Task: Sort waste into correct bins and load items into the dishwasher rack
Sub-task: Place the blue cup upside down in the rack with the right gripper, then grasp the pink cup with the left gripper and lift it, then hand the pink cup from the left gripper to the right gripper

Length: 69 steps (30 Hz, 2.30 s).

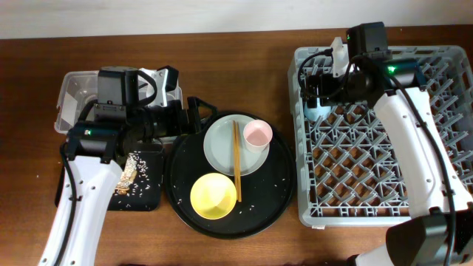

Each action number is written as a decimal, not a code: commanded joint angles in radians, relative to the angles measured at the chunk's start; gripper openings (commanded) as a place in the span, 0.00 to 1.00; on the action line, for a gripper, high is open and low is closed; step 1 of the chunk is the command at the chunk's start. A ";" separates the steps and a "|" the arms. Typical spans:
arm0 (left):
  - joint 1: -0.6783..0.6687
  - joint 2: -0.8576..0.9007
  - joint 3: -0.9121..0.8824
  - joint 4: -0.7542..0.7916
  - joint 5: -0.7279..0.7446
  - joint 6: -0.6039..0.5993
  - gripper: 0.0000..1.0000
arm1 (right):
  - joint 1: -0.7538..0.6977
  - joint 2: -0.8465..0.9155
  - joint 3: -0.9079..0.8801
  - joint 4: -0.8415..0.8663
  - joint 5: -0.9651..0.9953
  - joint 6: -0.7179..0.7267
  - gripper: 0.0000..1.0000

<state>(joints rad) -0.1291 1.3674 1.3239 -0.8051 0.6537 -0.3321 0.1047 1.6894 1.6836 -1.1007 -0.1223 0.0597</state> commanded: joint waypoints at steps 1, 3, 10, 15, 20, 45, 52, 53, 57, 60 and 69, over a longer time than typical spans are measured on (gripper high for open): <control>0.001 -0.004 0.003 0.047 0.000 -0.023 0.99 | 0.000 -0.007 0.016 -0.004 -0.008 0.009 0.98; -0.059 0.011 0.003 0.056 -0.071 -0.129 0.99 | 0.000 -0.007 0.016 -0.004 -0.009 0.009 0.98; -0.446 0.289 0.003 0.200 -0.487 -0.301 0.99 | 0.000 -0.007 0.016 -0.004 -0.009 0.009 0.98; -0.451 0.393 0.003 0.227 -0.677 -0.313 0.43 | 0.000 -0.007 0.016 -0.004 -0.009 0.009 0.98; -0.458 0.536 0.003 0.245 -0.650 -0.338 0.34 | 0.000 -0.007 0.016 -0.004 -0.009 0.009 0.98; 0.027 0.035 0.089 0.193 0.684 -0.010 0.00 | -0.177 -0.246 0.130 -0.238 -1.100 -0.543 0.98; -0.167 0.035 0.089 0.349 0.633 -0.093 0.00 | -0.011 -0.251 0.128 -0.361 -1.175 -0.678 0.98; -0.167 0.035 0.089 0.354 0.633 -0.098 0.00 | 0.010 -0.251 0.127 -0.367 -1.155 -0.677 0.98; -0.167 0.035 0.089 0.378 0.634 -0.101 0.00 | 0.086 -0.247 0.113 -0.369 -1.092 -0.684 0.99; -0.204 0.035 0.089 0.378 0.637 -0.101 0.00 | 0.087 -0.240 0.113 -0.365 -1.093 -0.708 0.85; -0.232 0.035 0.088 0.337 0.636 -0.100 0.05 | 0.085 -0.240 0.113 -0.315 -1.093 -0.707 0.59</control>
<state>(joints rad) -0.3542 1.4025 1.4086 -0.4328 1.2804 -0.4297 0.1806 1.4441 1.7988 -1.4399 -1.2057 -0.6384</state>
